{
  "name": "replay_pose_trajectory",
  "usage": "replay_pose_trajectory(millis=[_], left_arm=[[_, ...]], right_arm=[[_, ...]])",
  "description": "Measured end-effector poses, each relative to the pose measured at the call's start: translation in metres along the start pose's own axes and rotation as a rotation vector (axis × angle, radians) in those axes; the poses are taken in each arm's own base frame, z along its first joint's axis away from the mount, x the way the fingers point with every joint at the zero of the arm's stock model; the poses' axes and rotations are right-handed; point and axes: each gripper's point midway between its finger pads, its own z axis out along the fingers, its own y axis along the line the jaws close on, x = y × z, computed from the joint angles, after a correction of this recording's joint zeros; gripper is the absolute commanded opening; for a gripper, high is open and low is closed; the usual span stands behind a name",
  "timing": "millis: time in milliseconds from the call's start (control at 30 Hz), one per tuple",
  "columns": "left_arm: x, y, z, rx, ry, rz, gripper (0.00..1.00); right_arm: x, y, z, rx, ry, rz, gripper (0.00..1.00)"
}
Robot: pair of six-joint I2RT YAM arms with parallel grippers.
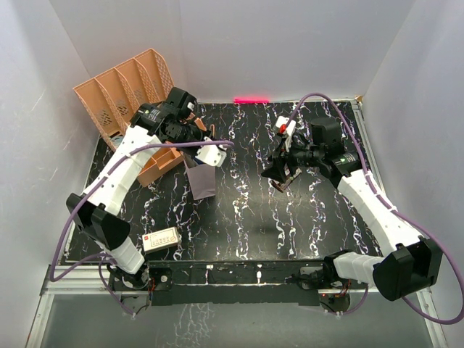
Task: Place the snacks into the paper bag
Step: Place the snack in the paper bag.
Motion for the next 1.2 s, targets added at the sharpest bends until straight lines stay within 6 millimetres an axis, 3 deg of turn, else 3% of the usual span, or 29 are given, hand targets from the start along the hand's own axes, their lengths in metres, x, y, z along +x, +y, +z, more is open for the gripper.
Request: replay_pose_trajectory(millis=[300, 900, 1200], left_arm=[[-0.002, -0.007, 0.004, 0.029, -0.018, 0.018, 0.08], [-0.025, -0.009, -0.015, 0.028, -0.101, -0.07, 0.11], [-0.027, -0.023, -0.012, 0.07, -0.113, -0.146, 0.12]], right_arm=[[0.006, 0.0, 0.0, 0.001, 0.006, 0.009, 0.64], [0.005, 0.0, 0.0, 0.001, 0.004, 0.007, 0.64], [0.007, 0.001, -0.001, 0.002, 0.003, 0.006, 0.64]])
